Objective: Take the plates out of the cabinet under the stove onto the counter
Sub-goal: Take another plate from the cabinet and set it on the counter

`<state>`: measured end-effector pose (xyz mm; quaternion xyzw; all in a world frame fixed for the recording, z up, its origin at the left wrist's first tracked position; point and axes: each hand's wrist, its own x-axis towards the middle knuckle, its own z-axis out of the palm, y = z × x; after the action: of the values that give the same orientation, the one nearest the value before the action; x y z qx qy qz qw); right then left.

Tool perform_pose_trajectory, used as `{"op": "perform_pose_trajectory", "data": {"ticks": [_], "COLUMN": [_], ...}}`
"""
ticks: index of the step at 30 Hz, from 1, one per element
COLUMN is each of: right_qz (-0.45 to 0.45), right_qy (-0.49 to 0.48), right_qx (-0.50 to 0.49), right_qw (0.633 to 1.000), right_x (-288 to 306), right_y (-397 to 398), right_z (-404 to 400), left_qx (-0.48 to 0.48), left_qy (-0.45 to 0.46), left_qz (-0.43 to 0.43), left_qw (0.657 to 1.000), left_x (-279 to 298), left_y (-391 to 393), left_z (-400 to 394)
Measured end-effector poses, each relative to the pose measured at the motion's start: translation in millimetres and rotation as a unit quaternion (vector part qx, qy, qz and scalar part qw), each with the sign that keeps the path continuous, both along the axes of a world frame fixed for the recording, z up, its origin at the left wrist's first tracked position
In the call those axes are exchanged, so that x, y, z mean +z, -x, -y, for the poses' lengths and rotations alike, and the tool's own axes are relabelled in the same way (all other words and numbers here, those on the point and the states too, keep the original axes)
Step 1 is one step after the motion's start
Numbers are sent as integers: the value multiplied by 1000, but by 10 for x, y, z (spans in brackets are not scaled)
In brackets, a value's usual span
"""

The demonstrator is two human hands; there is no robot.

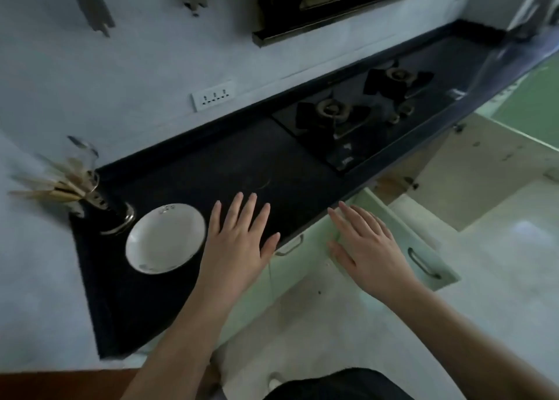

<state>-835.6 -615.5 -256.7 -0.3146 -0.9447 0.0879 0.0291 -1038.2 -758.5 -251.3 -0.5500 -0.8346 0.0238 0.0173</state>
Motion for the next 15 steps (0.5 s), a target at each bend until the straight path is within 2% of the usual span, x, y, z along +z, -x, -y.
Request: {"op": "perform_pose_trajectory", "data": {"ticks": [8, 15], "right_qz": [-29, -50], "right_qy": [0, -13], "right_qx": [-149, -235], "right_qw": [988, 971], "right_x": [-38, -1], "right_y": [-1210, -2324], "right_z": [-168, -304], "left_qx": [-138, -268], "left_qy": [11, -9], "left_qz": [8, -23], "left_qw": [990, 963], "left_x": [37, 322], "left_y": [-900, -2000], "left_z": [-786, -1477]}}
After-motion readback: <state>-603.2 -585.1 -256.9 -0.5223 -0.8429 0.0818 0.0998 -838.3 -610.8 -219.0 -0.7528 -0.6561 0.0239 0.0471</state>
